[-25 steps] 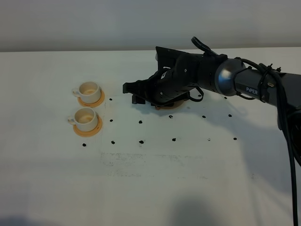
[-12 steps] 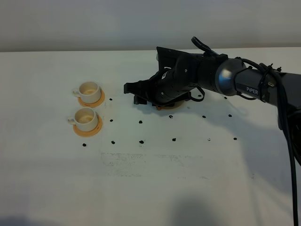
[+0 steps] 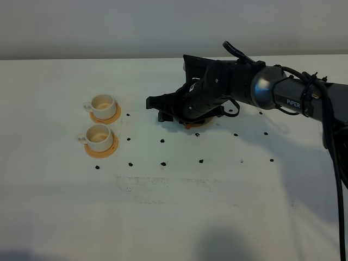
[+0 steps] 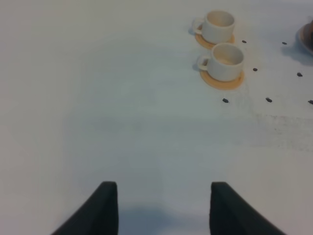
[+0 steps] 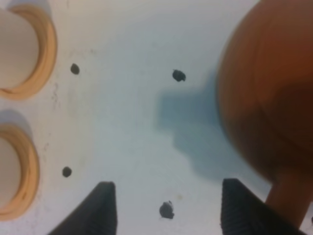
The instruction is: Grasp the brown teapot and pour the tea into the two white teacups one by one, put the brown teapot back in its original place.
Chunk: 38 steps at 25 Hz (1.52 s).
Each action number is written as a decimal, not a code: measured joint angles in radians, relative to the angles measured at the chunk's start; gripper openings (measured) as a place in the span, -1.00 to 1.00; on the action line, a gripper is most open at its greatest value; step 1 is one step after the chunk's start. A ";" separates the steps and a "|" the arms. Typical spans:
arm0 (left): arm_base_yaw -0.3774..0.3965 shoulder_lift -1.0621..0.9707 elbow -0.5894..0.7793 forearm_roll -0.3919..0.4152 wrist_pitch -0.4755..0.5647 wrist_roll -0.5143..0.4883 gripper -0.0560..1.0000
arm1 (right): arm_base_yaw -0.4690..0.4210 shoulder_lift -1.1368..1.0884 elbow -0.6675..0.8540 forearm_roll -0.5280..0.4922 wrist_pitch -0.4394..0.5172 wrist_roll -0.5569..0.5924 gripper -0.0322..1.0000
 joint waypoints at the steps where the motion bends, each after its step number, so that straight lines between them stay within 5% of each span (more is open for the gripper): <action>1: 0.000 0.000 0.000 0.000 0.000 0.000 -0.05 | 0.000 0.000 0.000 -0.002 0.000 0.000 -0.04; 32: 0.000 0.000 0.000 0.000 0.000 0.000 -0.05 | -0.008 -0.091 0.000 -0.048 0.048 0.000 -0.05; 38: 0.000 0.000 0.000 0.000 0.000 0.000 -0.05 | 0.000 -0.114 0.000 -0.077 0.123 0.009 -0.05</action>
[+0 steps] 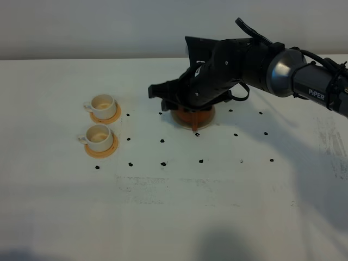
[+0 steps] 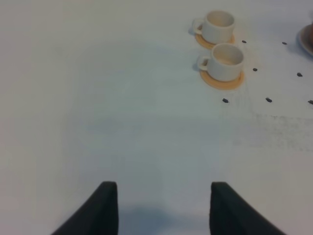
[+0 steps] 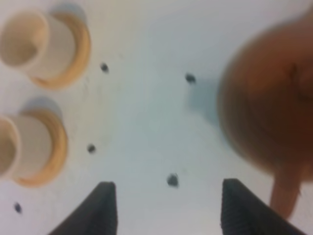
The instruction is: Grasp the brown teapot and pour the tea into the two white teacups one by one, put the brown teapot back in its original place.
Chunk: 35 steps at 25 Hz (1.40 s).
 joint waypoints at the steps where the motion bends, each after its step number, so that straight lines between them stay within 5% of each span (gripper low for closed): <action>1: 0.000 0.000 0.000 0.000 0.000 0.000 -0.05 | 0.000 0.000 0.000 -0.012 0.019 0.014 -0.05; 16: 0.000 0.000 0.000 0.000 0.000 0.000 -0.05 | -0.041 -0.001 -0.031 -0.072 0.083 0.176 -0.05; 25: 0.000 0.000 0.000 0.000 0.000 0.000 -0.05 | -0.047 0.099 -0.227 -0.188 0.313 0.178 -0.05; 35: 0.000 0.000 0.000 0.000 0.000 0.000 -0.05 | -0.025 0.122 -0.238 -0.193 0.304 0.178 -0.05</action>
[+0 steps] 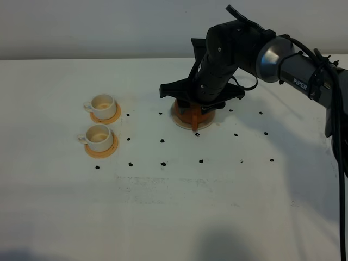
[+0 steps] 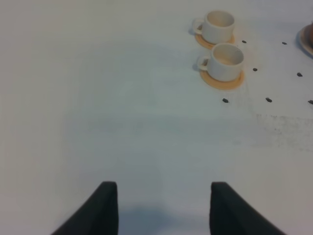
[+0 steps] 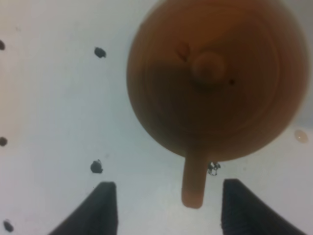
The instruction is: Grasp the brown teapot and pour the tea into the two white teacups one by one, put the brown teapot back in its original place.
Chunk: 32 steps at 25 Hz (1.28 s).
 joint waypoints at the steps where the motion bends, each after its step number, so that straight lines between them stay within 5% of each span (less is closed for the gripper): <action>1: 0.000 0.000 0.000 0.000 0.000 0.000 -0.05 | 0.002 0.005 0.000 0.000 -0.001 0.000 -0.05; 32: 0.000 0.000 0.000 0.000 0.000 0.000 -0.05 | 0.005 0.061 -0.015 -0.024 -0.019 0.022 -0.05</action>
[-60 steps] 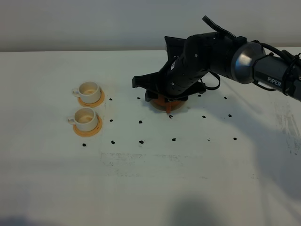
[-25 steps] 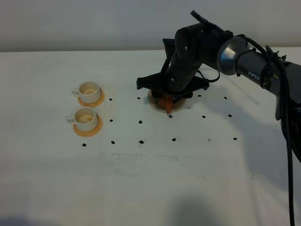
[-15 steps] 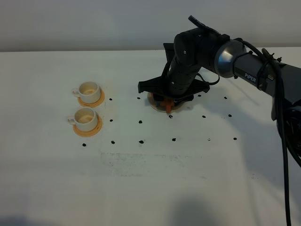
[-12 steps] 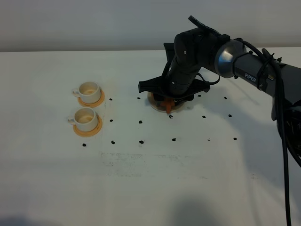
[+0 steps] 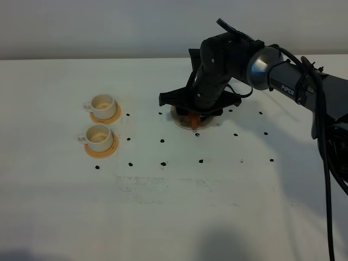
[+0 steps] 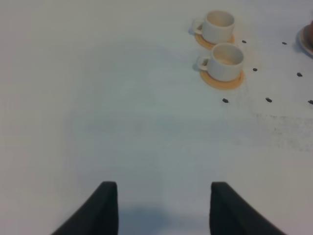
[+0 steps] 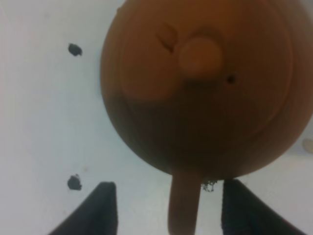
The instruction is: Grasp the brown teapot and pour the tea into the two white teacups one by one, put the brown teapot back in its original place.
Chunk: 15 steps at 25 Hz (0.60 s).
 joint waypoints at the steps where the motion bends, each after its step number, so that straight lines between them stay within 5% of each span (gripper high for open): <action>1: 0.000 0.000 0.000 0.000 0.000 0.000 -0.05 | 0.000 0.000 0.000 0.000 0.000 0.001 -0.05; 8: 0.000 0.000 0.000 0.000 0.000 0.000 -0.05 | 0.000 0.000 -0.001 -0.010 0.000 0.004 -0.10; 15: 0.000 0.000 0.000 0.000 0.000 0.000 -0.05 | 0.000 0.000 -0.001 -0.033 -0.003 -0.010 -0.65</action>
